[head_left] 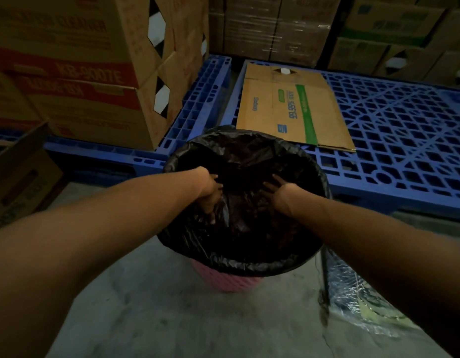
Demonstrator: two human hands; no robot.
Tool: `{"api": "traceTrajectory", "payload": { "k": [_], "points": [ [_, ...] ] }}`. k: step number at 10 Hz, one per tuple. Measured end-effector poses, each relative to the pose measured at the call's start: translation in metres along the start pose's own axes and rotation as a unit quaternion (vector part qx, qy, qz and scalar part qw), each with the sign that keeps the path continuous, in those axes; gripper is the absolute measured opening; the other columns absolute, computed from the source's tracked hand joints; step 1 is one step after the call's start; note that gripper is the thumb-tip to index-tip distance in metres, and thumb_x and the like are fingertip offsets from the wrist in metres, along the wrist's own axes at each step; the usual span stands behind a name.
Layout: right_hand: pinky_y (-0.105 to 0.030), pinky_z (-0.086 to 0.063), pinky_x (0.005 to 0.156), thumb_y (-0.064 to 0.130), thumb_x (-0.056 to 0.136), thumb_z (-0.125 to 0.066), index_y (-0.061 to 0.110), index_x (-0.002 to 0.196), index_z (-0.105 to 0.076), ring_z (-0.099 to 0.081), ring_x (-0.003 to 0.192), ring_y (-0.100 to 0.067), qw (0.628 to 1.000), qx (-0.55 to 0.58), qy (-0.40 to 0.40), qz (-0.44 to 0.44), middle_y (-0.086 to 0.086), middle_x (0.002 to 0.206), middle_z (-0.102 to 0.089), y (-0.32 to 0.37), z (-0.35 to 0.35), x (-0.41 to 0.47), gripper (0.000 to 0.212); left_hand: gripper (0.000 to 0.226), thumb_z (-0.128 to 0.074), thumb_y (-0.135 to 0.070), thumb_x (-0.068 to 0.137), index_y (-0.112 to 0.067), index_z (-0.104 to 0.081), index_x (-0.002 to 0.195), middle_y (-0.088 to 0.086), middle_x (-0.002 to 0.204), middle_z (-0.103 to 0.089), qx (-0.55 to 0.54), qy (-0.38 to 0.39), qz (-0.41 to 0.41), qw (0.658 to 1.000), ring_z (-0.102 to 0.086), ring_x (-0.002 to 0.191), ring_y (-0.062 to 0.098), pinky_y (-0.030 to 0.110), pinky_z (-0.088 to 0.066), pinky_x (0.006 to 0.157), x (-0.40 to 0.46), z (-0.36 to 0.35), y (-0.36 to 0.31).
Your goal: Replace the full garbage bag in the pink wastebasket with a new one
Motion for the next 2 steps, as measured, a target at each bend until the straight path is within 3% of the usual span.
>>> {"api": "traceTrajectory", "payload": {
  "k": [1,2],
  "points": [
    [-0.047,-0.003,0.123,0.061,0.099,-0.041,0.021,0.161,-0.01,0.002,0.155,-0.028,0.968,-0.204,0.135,0.062,-0.005,0.168,0.002,0.009,0.013,-0.019,0.08,0.072,-0.047,-0.069,0.089,-0.015,-0.053,0.137,0.008,0.141,-0.053,0.103,0.082,-0.004,0.991,-0.054,0.121,0.028,0.046,-0.039,0.107,-0.025,0.021,-0.009],
    [-0.049,-0.028,0.117,0.078,0.083,-0.049,0.027,0.149,-0.045,-0.036,0.143,-0.03,0.954,-0.216,0.153,0.143,-0.004,0.157,-0.039,0.016,0.033,-0.032,0.084,0.048,-0.052,-0.051,0.097,-0.011,-0.063,0.121,0.008,0.116,-0.065,0.043,-0.005,-0.007,0.999,-0.06,0.095,0.026,0.032,-0.044,0.079,-0.041,0.04,-0.011]
  ]
}}
Point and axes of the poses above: each hand's wrist, its own x-axis towards the middle knuckle, its own z-axis out of the back of the hand, y = z × x, the point moved 1 cm from there along x, towards the middle knuckle
